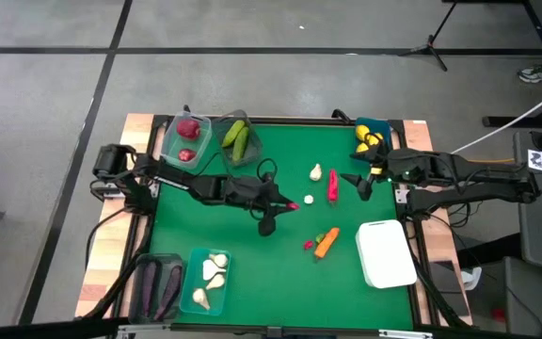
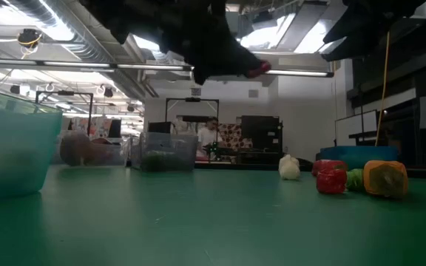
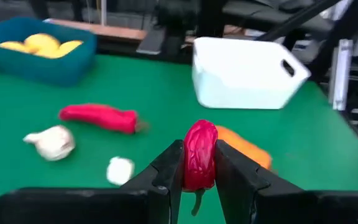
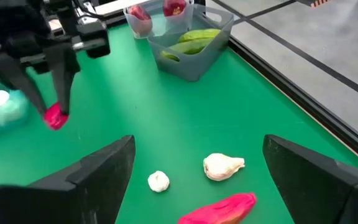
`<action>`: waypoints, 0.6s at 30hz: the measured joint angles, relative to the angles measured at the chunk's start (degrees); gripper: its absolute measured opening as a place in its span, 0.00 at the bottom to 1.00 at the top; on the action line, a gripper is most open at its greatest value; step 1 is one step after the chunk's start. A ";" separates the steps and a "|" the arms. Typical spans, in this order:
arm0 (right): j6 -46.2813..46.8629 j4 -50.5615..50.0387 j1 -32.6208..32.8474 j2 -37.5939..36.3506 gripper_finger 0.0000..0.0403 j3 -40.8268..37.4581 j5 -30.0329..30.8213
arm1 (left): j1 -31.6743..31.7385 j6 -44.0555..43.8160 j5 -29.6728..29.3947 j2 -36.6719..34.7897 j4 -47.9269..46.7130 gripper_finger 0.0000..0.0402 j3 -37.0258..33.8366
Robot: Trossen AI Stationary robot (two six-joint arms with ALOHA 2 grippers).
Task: Sort produce into baskets
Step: Put the small red chili pepper into the white bin
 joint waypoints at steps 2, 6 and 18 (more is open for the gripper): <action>0.00 0.01 0.00 -0.18 0.87 0.01 0.02 | -0.68 0.43 -0.02 0.09 1.41 0.20 0.00; 0.00 -0.60 0.00 -0.75 0.87 0.01 0.07 | -1.49 2.13 -0.75 0.11 6.30 0.20 0.00; -0.02 -0.98 0.00 -5.49 0.87 0.01 4.22 | -1.46 5.62 -2.66 4.36 15.98 0.20 3.93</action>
